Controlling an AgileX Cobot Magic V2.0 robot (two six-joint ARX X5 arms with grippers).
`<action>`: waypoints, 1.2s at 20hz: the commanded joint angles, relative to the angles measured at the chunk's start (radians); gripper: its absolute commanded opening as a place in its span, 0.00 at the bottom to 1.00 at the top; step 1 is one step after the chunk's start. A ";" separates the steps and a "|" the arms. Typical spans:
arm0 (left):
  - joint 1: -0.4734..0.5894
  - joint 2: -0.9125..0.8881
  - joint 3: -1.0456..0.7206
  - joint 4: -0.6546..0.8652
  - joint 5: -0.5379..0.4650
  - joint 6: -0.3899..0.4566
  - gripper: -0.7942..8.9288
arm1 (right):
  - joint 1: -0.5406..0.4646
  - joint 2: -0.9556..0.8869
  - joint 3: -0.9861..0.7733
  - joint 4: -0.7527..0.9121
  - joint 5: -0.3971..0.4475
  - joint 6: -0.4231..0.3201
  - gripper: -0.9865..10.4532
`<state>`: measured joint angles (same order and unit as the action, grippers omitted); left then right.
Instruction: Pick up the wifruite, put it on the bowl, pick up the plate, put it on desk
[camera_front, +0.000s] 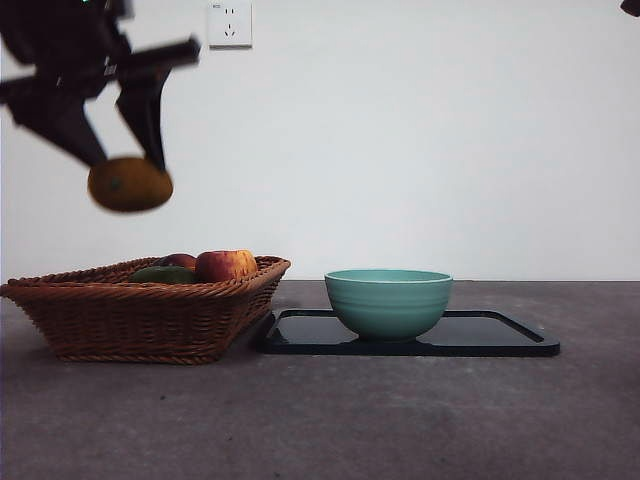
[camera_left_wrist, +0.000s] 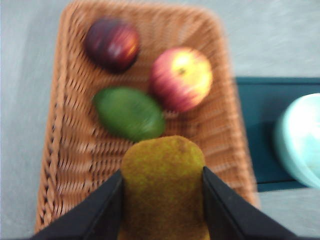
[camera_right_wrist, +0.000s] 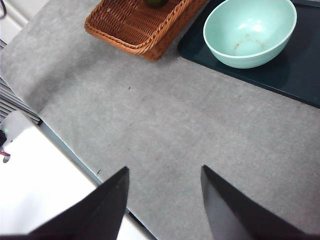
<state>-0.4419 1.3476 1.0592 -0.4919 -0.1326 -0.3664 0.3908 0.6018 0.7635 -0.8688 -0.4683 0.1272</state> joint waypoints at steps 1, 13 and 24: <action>0.006 0.027 -0.059 0.097 -0.002 -0.027 0.21 | 0.004 0.002 0.005 0.018 0.003 -0.012 0.29; 0.010 0.293 -0.080 0.229 0.017 -0.008 0.33 | 0.004 0.002 0.005 0.023 0.005 -0.011 0.29; 0.006 0.049 -0.071 0.143 0.080 0.015 0.45 | 0.004 0.002 0.005 0.024 0.005 -0.009 0.29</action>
<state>-0.4305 1.3823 0.9726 -0.3634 -0.0532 -0.3706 0.3908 0.6018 0.7635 -0.8551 -0.4667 0.1272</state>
